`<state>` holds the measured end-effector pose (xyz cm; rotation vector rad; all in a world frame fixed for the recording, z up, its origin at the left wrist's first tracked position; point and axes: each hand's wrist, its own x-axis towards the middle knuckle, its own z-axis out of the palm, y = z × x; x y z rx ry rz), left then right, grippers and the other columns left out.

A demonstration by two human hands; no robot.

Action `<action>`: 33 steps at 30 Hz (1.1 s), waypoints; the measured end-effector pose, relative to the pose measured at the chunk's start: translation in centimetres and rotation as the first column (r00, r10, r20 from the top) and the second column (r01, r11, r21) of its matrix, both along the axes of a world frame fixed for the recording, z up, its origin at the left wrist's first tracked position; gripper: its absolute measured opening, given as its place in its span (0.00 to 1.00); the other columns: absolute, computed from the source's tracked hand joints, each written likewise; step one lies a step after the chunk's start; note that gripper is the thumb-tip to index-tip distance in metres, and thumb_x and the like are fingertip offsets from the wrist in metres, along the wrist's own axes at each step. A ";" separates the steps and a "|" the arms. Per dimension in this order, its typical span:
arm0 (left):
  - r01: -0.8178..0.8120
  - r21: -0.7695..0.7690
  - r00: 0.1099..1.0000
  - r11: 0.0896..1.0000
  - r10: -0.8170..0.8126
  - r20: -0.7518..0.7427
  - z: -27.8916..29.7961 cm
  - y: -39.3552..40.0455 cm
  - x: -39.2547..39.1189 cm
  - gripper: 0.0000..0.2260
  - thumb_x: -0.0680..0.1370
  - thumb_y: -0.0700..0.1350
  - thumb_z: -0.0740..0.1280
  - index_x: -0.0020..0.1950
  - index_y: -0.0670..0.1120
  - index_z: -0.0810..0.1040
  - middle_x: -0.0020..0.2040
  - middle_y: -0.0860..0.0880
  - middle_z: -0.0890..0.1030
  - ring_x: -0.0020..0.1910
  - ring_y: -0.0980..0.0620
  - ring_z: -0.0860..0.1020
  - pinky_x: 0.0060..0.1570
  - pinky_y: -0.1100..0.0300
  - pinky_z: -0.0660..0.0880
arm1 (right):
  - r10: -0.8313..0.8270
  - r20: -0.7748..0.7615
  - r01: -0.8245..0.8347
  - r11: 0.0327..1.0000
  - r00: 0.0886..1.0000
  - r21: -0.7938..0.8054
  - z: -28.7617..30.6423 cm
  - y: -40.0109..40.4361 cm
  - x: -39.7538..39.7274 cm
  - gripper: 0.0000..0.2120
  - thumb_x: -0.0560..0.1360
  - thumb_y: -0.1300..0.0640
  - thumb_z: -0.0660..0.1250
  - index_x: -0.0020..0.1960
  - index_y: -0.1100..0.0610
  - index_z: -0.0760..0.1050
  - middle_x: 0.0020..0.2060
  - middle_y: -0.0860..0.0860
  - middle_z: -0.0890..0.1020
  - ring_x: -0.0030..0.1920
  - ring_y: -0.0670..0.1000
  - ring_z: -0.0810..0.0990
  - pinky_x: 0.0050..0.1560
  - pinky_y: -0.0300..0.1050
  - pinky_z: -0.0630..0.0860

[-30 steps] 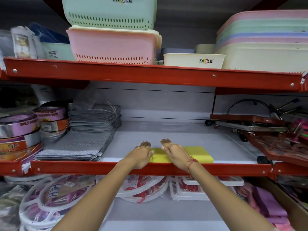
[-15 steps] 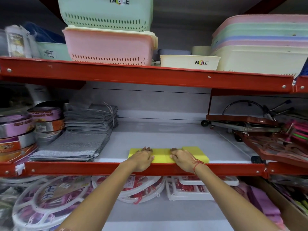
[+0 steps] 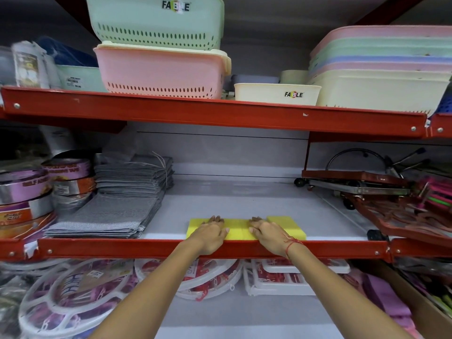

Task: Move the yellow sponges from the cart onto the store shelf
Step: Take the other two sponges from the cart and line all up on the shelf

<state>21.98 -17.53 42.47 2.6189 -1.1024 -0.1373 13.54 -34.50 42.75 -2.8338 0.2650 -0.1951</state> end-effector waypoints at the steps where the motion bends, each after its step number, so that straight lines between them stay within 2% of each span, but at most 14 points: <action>1: 0.005 -0.017 1.000 1.000 -0.004 0.013 0.0 -0.2 -0.1 0.25 0.83 0.51 0.47 0.78 0.42 0.51 0.80 0.44 0.51 0.79 0.49 0.47 0.78 0.51 0.47 | -0.010 0.026 0.010 1.000 1.000 0.014 0.3 -0.3 -0.2 0.21 0.81 0.55 0.52 0.72 0.61 0.63 0.75 0.56 0.62 0.76 0.53 0.57 0.77 0.46 0.52; 4: 0.045 -0.040 0.999 0.998 -0.044 0.030 0.3 -1.1 -0.5 0.26 0.83 0.52 0.47 0.78 0.43 0.51 0.80 0.46 0.51 0.79 0.50 0.46 0.78 0.50 0.47 | -0.064 0.076 0.061 0.998 0.995 0.034 1.2 -1.8 -0.7 0.22 0.82 0.54 0.51 0.73 0.61 0.62 0.75 0.57 0.61 0.77 0.52 0.56 0.76 0.44 0.53; 7: 0.098 -0.049 0.995 0.994 -0.097 0.020 0.5 -2.1 -1.1 0.25 0.83 0.52 0.48 0.78 0.44 0.52 0.80 0.47 0.51 0.79 0.51 0.46 0.78 0.50 0.47 | -0.134 0.036 0.134 0.991 0.990 0.018 1.7 -3.6 -1.4 0.21 0.82 0.55 0.51 0.72 0.61 0.64 0.75 0.57 0.62 0.76 0.53 0.57 0.75 0.44 0.55; 11: 0.139 0.001 0.990 0.990 -0.139 0.006 0.0 -3.3 -1.8 0.24 0.83 0.50 0.48 0.78 0.43 0.53 0.80 0.47 0.52 0.79 0.50 0.47 0.77 0.49 0.47 | -0.226 -0.026 0.227 0.974 0.974 0.008 0.9 -5.1 -2.6 0.18 0.81 0.56 0.52 0.65 0.63 0.71 0.70 0.60 0.71 0.70 0.59 0.68 0.68 0.47 0.65; 17: 0.141 0.042 0.989 0.989 -0.142 0.029 -0.2 -3.3 -2.1 0.24 0.83 0.51 0.46 0.78 0.44 0.53 0.80 0.47 0.51 0.79 0.51 0.48 0.77 0.49 0.46 | -0.220 -0.006 0.219 0.975 0.976 -0.029 0.2 -5.1 -3.2 0.19 0.81 0.55 0.52 0.70 0.58 0.67 0.71 0.56 0.69 0.70 0.59 0.69 0.70 0.46 0.65; 33: 0.122 0.061 0.989 0.991 -0.126 0.071 -0.7 -3.3 -2.4 0.24 0.83 0.52 0.44 0.78 0.45 0.51 0.80 0.48 0.51 0.79 0.51 0.48 0.77 0.51 0.45 | -0.235 0.033 0.236 0.970 0.972 -0.058 -0.3 -3.7 -3.5 0.19 0.80 0.54 0.52 0.69 0.56 0.68 0.70 0.54 0.72 0.67 0.59 0.72 0.69 0.49 0.68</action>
